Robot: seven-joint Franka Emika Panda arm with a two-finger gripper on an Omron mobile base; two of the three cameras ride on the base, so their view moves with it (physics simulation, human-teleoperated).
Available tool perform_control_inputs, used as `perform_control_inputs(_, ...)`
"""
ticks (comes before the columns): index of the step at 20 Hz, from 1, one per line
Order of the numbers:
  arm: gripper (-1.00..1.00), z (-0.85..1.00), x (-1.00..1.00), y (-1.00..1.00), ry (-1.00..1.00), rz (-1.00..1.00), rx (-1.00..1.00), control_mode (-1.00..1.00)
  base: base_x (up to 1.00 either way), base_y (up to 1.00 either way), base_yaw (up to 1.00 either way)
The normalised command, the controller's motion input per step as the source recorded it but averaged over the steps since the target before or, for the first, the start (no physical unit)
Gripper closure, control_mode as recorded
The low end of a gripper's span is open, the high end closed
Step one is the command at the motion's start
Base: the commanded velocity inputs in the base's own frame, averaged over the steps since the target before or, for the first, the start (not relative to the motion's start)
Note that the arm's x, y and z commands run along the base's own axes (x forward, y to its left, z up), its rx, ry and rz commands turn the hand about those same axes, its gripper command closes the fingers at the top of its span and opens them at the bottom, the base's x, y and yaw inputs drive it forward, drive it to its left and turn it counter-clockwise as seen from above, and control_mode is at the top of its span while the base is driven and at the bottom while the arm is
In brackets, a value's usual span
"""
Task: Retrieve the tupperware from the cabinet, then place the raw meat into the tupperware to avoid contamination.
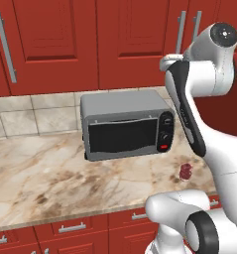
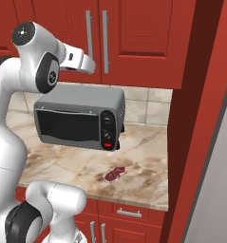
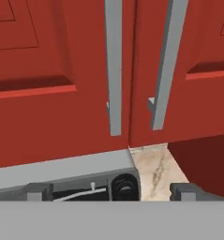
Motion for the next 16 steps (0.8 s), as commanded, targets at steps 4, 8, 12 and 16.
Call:
perform_control_inputs(4,-1.00,0.27,0.31,-0.23,-0.07,-0.01,0.00,-1.00,0.00,0.00,0.00)
perform_control_inputs(8,-1.00,0.19,0.21,-0.10,-0.02,0.02,0.00,-1.00,0.00,0.00,0.00)
perform_control_inputs(12,-1.00,0.05,0.30,-0.11,0.00,0.04,-0.01,-1.00,0.00,0.00,0.00)
perform_control_inputs(16,-1.00,-0.01,0.46,-0.12,0.00,0.03,0.00,-1.00,0.00,0.00,0.00)
